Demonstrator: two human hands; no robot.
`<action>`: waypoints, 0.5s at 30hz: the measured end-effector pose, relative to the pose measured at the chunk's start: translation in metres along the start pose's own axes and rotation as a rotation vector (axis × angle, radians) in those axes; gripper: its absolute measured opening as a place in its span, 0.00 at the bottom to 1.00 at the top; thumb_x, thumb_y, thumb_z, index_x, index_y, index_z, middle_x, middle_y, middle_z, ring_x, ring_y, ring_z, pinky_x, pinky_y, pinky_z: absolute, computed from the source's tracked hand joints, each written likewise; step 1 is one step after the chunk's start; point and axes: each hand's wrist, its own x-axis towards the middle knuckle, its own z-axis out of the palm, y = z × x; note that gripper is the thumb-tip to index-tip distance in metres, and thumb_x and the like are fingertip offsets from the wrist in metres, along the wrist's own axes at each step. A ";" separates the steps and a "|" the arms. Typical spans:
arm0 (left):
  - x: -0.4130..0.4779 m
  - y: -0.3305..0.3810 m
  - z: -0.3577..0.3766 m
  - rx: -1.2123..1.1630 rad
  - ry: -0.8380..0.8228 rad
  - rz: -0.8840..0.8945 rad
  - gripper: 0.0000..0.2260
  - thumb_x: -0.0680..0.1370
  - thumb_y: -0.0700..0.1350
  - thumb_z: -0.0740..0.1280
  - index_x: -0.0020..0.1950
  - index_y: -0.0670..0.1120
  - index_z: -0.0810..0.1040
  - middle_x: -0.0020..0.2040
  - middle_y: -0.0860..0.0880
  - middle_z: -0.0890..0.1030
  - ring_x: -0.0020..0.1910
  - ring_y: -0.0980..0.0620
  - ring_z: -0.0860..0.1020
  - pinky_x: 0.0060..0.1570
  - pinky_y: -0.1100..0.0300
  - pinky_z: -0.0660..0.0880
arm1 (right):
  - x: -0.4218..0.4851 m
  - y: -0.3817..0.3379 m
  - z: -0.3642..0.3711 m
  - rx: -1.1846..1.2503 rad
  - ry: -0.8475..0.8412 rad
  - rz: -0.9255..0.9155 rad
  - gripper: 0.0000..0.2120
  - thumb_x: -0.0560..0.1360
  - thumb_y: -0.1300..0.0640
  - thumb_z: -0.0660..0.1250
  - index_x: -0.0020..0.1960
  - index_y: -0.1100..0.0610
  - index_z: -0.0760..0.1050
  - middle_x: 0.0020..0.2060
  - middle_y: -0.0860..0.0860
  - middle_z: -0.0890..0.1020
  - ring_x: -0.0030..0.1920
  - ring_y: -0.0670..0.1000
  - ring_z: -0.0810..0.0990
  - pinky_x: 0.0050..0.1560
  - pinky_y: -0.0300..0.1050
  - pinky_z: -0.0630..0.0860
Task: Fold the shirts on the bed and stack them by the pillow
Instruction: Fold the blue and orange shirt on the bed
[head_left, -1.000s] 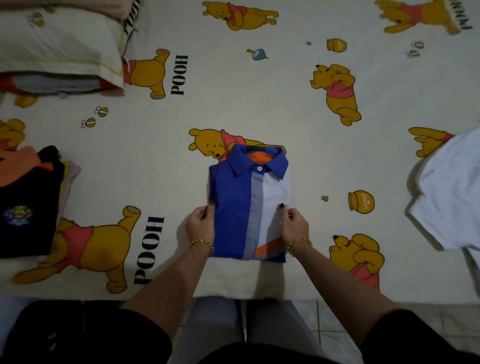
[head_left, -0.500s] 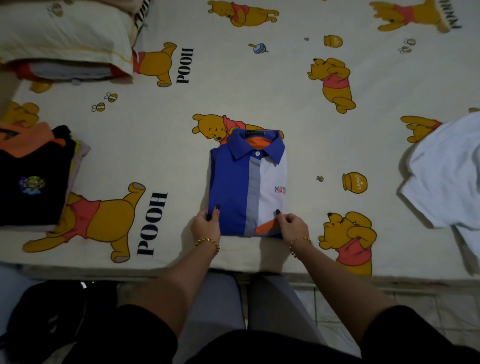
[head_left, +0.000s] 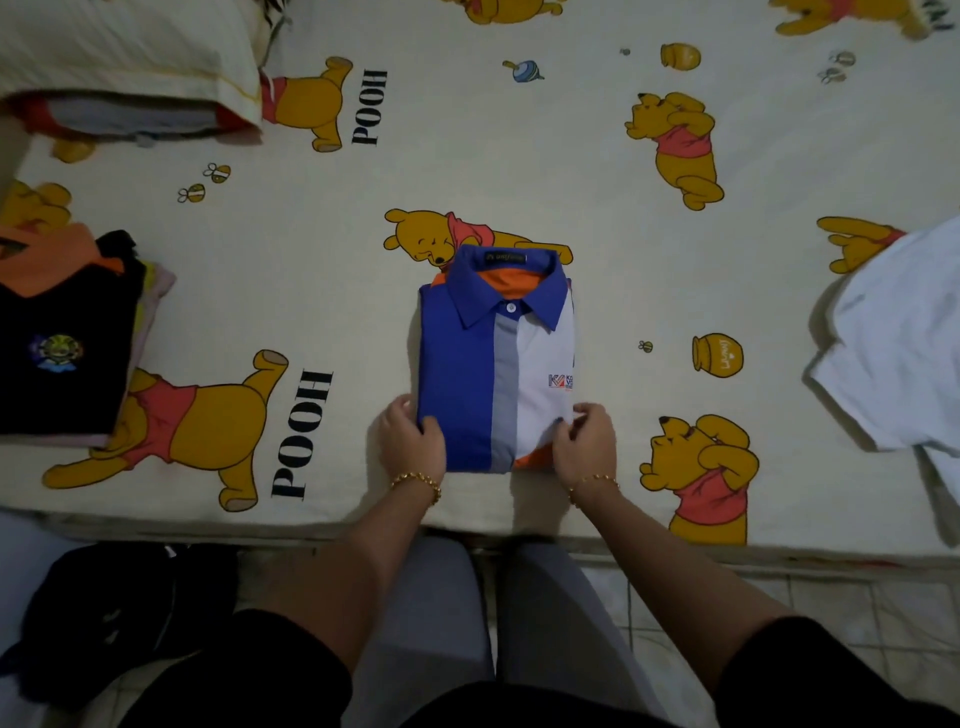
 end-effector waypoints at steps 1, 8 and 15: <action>0.011 0.006 0.006 -0.019 -0.002 0.024 0.18 0.78 0.40 0.60 0.68 0.41 0.68 0.63 0.44 0.74 0.59 0.45 0.75 0.57 0.53 0.73 | 0.010 -0.007 0.003 0.021 0.015 -0.015 0.18 0.78 0.53 0.63 0.64 0.60 0.68 0.57 0.56 0.76 0.59 0.56 0.74 0.59 0.48 0.73; 0.076 0.054 0.026 -0.092 -0.172 -0.126 0.23 0.80 0.59 0.56 0.58 0.40 0.75 0.51 0.44 0.77 0.51 0.44 0.77 0.43 0.58 0.71 | 0.090 -0.055 0.012 0.160 -0.107 0.231 0.26 0.78 0.42 0.59 0.63 0.64 0.69 0.57 0.60 0.76 0.57 0.61 0.75 0.54 0.50 0.72; 0.079 0.070 -0.006 -0.114 -0.314 -0.096 0.20 0.82 0.53 0.55 0.65 0.40 0.72 0.58 0.41 0.76 0.54 0.43 0.74 0.48 0.60 0.66 | 0.081 -0.088 -0.013 0.219 -0.255 0.117 0.20 0.78 0.48 0.62 0.64 0.61 0.72 0.59 0.60 0.78 0.55 0.59 0.77 0.53 0.52 0.75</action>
